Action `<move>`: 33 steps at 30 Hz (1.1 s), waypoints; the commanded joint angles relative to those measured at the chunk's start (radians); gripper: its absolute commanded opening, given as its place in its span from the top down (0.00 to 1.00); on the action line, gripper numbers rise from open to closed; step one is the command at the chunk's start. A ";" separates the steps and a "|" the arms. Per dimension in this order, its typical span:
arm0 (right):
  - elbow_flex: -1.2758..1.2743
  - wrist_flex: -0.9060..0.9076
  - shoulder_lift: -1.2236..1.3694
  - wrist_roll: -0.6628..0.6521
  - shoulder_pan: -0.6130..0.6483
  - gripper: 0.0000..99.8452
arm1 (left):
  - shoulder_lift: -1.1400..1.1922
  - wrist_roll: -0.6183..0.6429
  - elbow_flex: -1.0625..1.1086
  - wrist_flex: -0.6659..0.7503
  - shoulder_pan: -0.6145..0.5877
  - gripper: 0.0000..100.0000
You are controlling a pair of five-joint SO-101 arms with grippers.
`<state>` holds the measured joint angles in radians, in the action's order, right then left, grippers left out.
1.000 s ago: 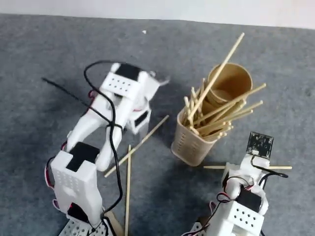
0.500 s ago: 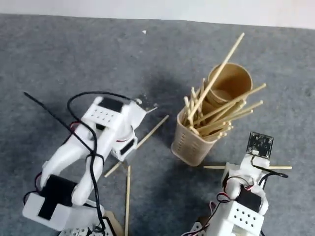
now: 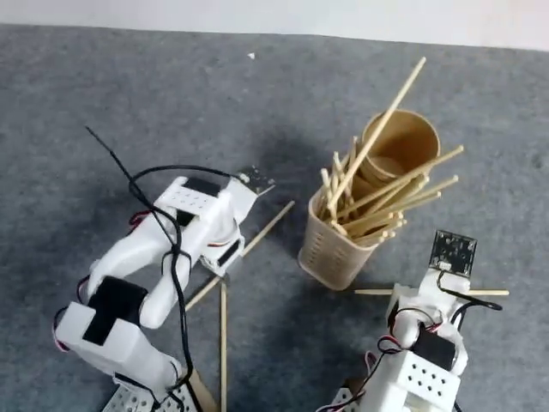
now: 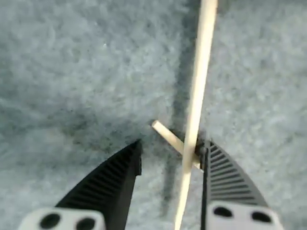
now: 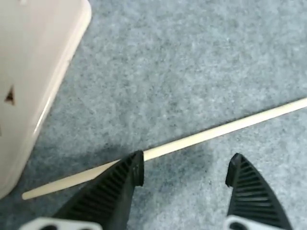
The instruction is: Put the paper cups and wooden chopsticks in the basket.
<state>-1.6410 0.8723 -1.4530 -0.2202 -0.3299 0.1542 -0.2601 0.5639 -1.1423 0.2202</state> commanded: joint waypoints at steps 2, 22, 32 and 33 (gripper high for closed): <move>0.004 -0.013 -0.008 -0.006 0.007 0.71 | 0.028 0.005 -0.012 0.015 0.022 0.95; 0.004 -0.013 -0.008 -0.006 0.007 0.71 | -0.054 0.011 -1.118 -0.328 0.068 1.00; 0.004 -0.013 -0.008 -0.006 0.007 0.71 | -0.059 0.167 -1.638 -0.399 0.275 1.00; 0.004 -0.013 -0.008 -0.006 0.007 0.71 | -0.056 0.184 -1.666 -0.393 0.306 1.00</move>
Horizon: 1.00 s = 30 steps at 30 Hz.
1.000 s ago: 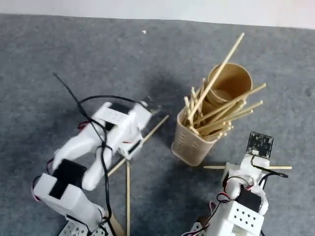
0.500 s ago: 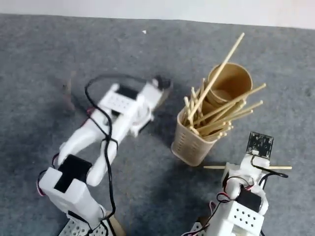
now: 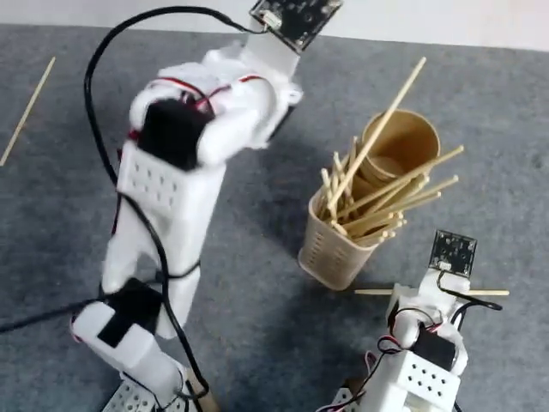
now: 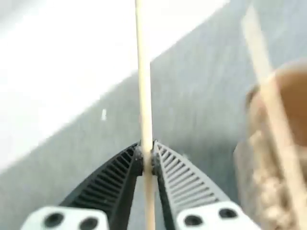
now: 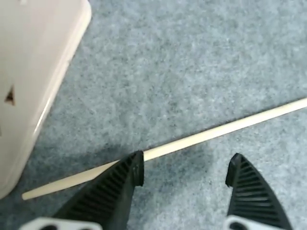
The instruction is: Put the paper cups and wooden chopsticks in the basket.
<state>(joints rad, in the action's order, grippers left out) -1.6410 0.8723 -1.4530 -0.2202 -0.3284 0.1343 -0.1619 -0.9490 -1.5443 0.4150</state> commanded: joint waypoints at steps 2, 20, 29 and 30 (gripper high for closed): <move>0.004 -0.013 -0.008 -0.006 0.005 0.71 | -0.035 0.104 -0.177 0.049 0.186 1.00; 0.004 -0.013 -0.008 -0.006 0.005 0.71 | 0.019 0.110 -0.156 0.161 0.487 0.99; 0.004 -0.013 -0.008 -0.006 0.031 0.71 | 0.180 0.302 -0.160 0.232 0.363 0.92; 0.004 -0.013 -0.008 -0.006 0.033 0.71 | 0.180 0.302 -0.162 0.232 0.355 0.93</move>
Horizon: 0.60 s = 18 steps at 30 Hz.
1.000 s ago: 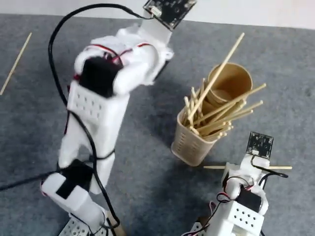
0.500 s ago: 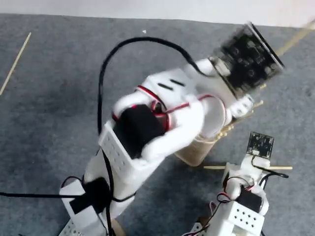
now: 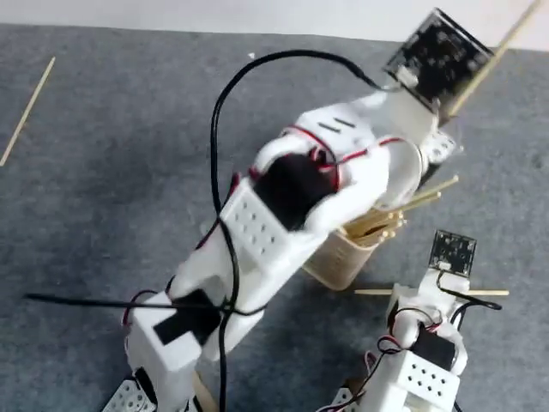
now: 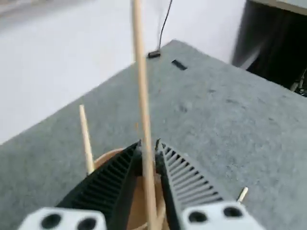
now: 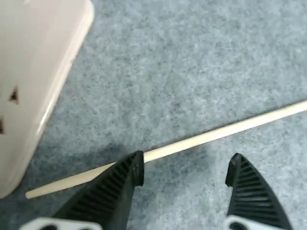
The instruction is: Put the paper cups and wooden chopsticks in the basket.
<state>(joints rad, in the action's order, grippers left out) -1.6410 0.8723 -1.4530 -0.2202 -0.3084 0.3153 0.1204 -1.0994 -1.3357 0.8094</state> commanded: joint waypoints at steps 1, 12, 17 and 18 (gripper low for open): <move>0.004 -0.013 -0.008 -0.006 0.013 0.71 | -0.001 0.020 -0.012 0.023 -0.042 0.93; 0.004 -0.013 -0.008 -0.006 0.013 0.71 | -0.074 0.017 -0.065 -0.060 -0.200 0.93; 0.004 -0.013 -0.008 -0.006 0.013 0.71 | -0.067 0.015 -0.065 -0.169 -0.223 0.93; 0.004 -0.013 -0.008 -0.006 0.013 0.71 | -0.054 0.015 -0.065 -0.190 -0.223 0.93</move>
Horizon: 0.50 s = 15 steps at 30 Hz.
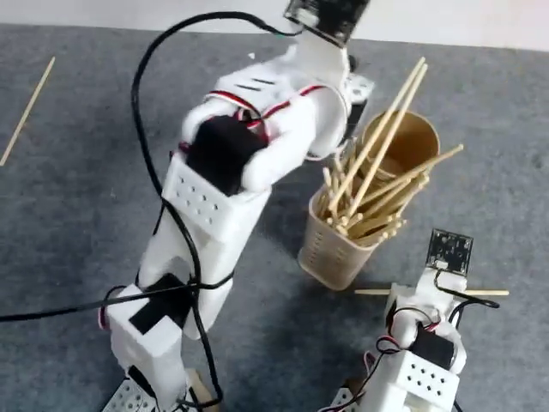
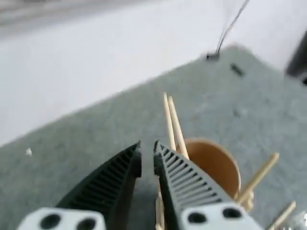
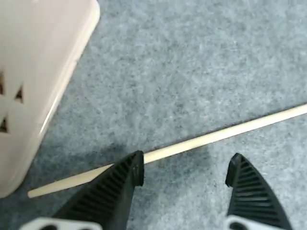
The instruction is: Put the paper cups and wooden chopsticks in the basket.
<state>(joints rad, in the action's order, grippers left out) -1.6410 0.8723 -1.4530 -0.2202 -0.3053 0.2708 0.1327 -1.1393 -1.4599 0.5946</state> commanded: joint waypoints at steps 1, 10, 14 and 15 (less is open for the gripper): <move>0.004 -0.013 -0.008 -0.006 0.010 0.71 | 0.002 0.002 -0.025 -0.089 -0.005 0.93; 0.004 -0.013 -0.008 -0.006 0.010 0.71 | 0.027 -0.123 0.087 -0.322 0.033 0.93; 0.004 -0.013 -0.008 -0.006 0.010 0.71 | -0.019 -0.123 0.240 -0.321 0.064 0.93; 0.004 -0.013 -0.008 -0.006 0.010 0.71 | -0.030 -0.124 0.272 -0.321 0.073 0.93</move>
<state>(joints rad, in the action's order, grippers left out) -1.6410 0.8723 -1.4530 -0.2202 -0.3053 0.3199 0.0192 -0.9735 -1.7714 0.6206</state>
